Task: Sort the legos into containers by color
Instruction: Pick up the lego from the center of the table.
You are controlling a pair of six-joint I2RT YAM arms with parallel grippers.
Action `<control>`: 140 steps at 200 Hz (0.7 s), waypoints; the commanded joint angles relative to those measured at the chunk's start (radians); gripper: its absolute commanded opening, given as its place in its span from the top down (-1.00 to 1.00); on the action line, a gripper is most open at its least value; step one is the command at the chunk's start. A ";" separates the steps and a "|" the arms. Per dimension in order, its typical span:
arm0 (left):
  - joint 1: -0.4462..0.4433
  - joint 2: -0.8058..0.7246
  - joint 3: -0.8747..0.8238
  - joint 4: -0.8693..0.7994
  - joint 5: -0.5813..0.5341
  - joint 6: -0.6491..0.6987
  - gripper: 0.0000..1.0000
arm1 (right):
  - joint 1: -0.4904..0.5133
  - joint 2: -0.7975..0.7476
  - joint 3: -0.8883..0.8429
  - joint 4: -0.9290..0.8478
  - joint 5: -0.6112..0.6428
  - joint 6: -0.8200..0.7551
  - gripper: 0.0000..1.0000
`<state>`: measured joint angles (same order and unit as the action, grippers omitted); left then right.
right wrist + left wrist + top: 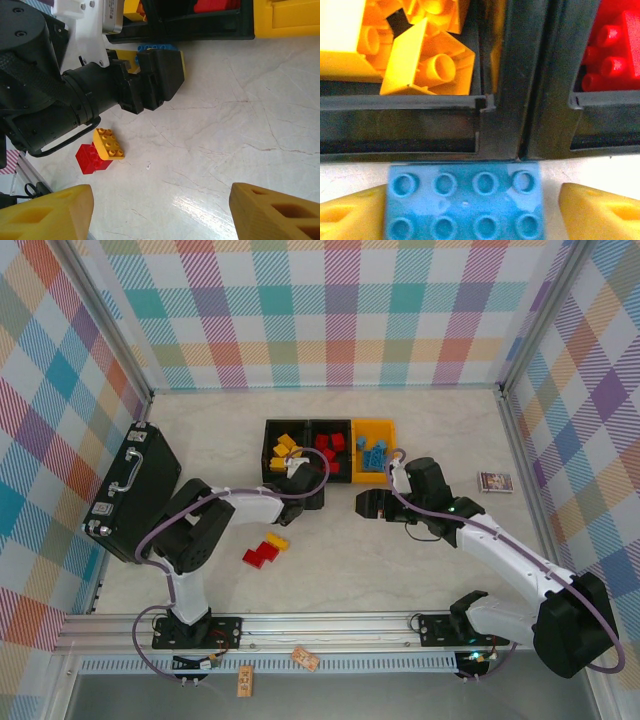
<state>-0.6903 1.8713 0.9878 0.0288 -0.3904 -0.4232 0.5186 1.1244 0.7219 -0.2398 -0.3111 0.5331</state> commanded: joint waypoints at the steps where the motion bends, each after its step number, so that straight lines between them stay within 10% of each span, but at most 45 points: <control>1: 0.015 0.015 0.027 -0.020 0.008 -0.002 -0.56 | 0.006 0.001 0.014 0.010 0.007 -0.025 -0.45; 140: -0.011 -0.192 -0.032 -0.194 0.071 -0.052 -0.24 | 0.006 -0.011 0.004 0.022 0.007 -0.006 -0.44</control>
<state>-0.6922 1.7756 0.9726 -0.0860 -0.3580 -0.4423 0.5186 1.1240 0.7219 -0.2394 -0.3027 0.5339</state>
